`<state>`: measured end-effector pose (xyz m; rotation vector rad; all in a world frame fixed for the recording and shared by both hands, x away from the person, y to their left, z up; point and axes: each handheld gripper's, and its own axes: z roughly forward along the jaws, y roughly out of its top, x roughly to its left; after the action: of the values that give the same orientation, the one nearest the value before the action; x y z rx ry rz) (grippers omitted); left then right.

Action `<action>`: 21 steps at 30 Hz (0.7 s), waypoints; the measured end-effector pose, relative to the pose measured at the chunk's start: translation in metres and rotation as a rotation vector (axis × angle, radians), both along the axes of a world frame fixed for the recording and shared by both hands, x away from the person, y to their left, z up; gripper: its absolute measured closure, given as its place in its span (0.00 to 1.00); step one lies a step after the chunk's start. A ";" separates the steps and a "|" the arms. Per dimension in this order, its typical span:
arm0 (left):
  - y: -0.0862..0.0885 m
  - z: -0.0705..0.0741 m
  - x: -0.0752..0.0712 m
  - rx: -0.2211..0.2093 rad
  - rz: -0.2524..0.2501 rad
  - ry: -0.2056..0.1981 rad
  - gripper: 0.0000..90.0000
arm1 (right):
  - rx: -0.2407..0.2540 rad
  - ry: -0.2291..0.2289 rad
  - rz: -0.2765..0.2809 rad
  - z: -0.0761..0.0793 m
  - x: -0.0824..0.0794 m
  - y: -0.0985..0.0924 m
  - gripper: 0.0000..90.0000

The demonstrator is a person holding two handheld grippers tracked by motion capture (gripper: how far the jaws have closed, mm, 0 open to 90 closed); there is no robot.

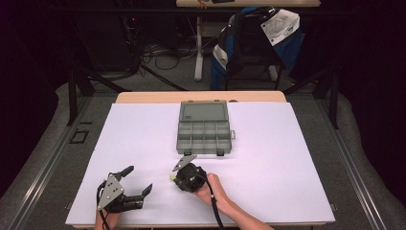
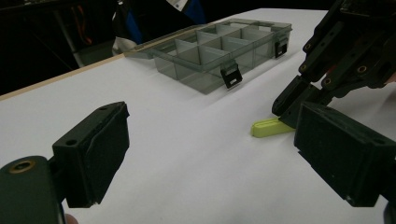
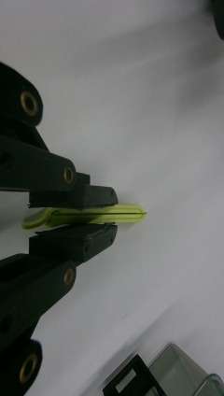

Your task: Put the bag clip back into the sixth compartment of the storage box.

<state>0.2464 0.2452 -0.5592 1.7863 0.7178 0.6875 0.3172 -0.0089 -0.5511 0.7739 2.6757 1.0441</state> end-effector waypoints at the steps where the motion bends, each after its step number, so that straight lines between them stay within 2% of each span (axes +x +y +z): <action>1: 0.000 0.000 0.000 0.001 -0.003 0.001 0.12 | 0.005 0.006 -0.006 0.000 0.000 0.000 0.89; 9: 0.000 0.001 -0.001 -0.001 -0.007 0.000 0.12 | 0.033 -0.008 -0.016 0.006 0.000 -0.011 0.89; 21: -0.001 0.001 0.000 0.001 -0.008 0.000 0.12 | 0.063 -0.023 -0.058 0.016 -0.002 -0.040 0.89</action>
<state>0.2459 0.2447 -0.5586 1.7898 0.7098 0.6823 0.3147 -0.0492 -0.5352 0.8398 2.5964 1.1210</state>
